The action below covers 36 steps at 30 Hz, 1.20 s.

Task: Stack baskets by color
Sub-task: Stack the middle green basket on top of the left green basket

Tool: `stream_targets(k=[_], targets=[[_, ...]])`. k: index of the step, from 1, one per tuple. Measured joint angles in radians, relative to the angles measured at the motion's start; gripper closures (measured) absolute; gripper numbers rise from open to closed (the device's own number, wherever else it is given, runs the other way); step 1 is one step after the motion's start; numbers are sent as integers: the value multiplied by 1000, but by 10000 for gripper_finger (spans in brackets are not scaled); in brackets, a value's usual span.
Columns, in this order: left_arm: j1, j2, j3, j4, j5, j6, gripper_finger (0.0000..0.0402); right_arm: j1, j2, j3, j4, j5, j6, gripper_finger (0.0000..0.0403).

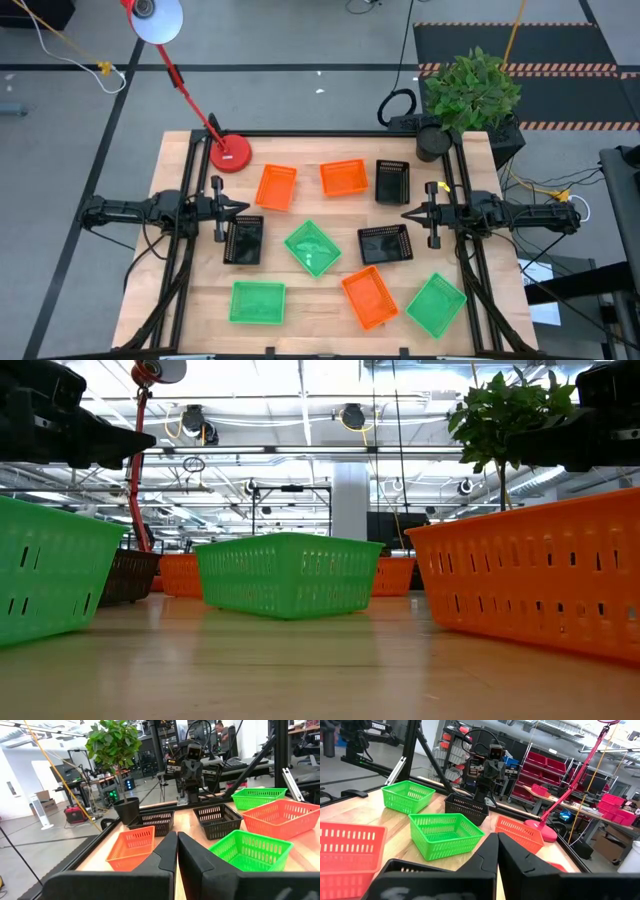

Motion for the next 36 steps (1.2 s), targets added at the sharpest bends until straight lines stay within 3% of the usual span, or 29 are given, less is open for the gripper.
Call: stream_targets(k=[9, 20, 24, 31, 36], targets=[[0, 0, 0, 0, 0, -23, 385, 0, 0, 0, 3, -3, 79, 403], [0, 0, 0, -2, 0, -338, 385, 0, 22, 48, 53, 25, 269, 403], [0, 0, 0, -6, 8, -416, 385, 0, 87, 143, 59, 26, 280, 403], [0, 4, 0, -2, 8, -345, 385, 0, 271, 355, 28, 27, 372, 403], [0, 4, 0, -2, 8, -326, 385, 0, 415, 528, -95, 27, 409, 403]])
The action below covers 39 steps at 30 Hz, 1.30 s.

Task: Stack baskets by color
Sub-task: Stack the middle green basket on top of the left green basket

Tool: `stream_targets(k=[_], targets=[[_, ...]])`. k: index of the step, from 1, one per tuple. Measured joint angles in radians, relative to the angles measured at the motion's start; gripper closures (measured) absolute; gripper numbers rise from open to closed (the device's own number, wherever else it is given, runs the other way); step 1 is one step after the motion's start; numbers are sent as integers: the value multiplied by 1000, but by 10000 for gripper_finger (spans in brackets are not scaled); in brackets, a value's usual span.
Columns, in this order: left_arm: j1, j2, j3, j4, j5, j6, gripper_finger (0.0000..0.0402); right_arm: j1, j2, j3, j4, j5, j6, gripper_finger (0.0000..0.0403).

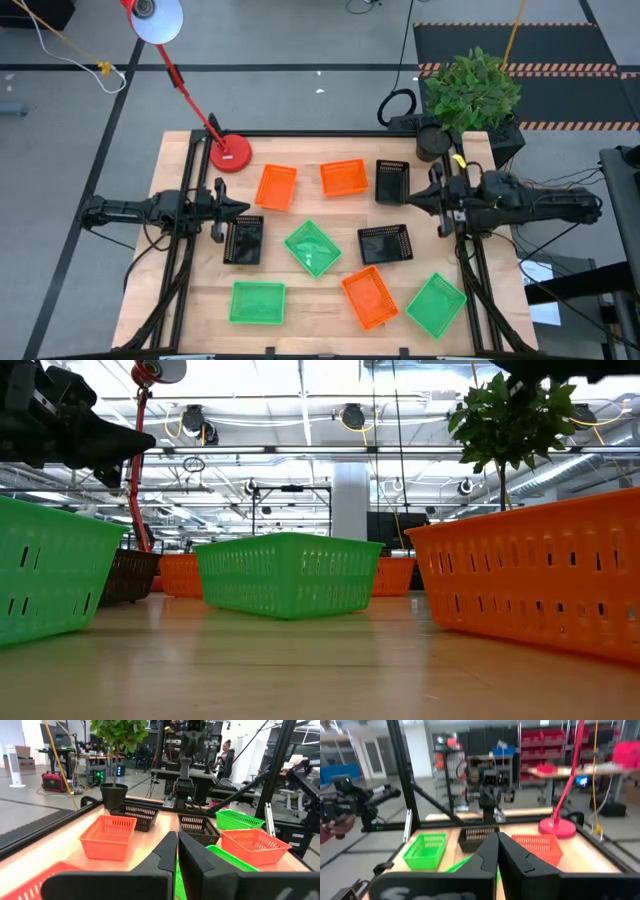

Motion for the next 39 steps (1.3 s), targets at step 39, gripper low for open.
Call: stream_targets(k=[39], targets=[[0, 0, 0, -6, 3, -16, 385, -1, 579, 984, -758, 89, -6, 403]])
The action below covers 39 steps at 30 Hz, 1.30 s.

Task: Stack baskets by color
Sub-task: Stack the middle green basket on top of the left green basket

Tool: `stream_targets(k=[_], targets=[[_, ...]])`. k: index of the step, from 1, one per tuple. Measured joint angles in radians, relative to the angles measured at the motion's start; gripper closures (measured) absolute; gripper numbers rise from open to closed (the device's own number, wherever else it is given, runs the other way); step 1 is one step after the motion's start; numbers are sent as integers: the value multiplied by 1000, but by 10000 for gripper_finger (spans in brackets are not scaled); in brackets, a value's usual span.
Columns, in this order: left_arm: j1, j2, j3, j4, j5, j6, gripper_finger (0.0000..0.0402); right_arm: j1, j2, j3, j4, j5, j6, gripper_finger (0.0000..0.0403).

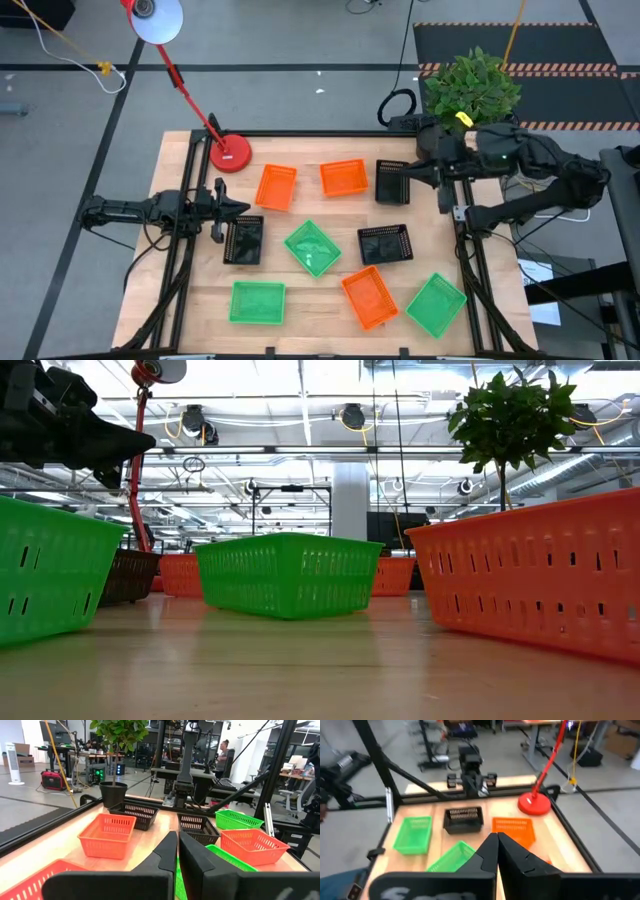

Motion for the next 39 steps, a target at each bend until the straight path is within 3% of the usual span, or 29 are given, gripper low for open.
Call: stream_targets(k=[9, 19, 32, 39], targets=[[0, 0, 0, 5, 0, 6, 385, 0, 100, 66, -142, 16, 8, 403], [-2, 36, 70, -12, -1, -20, 385, 1, 136, 66, -140, 17, 8, 403], [-78, 393, 451, -191, -1, -23, 385, 1, 128, 7, -119, 17, -19, 403], [-125, 637, 763, -378, -1, 45, 385, 1, 124, -41, -119, 13, 4, 403]])
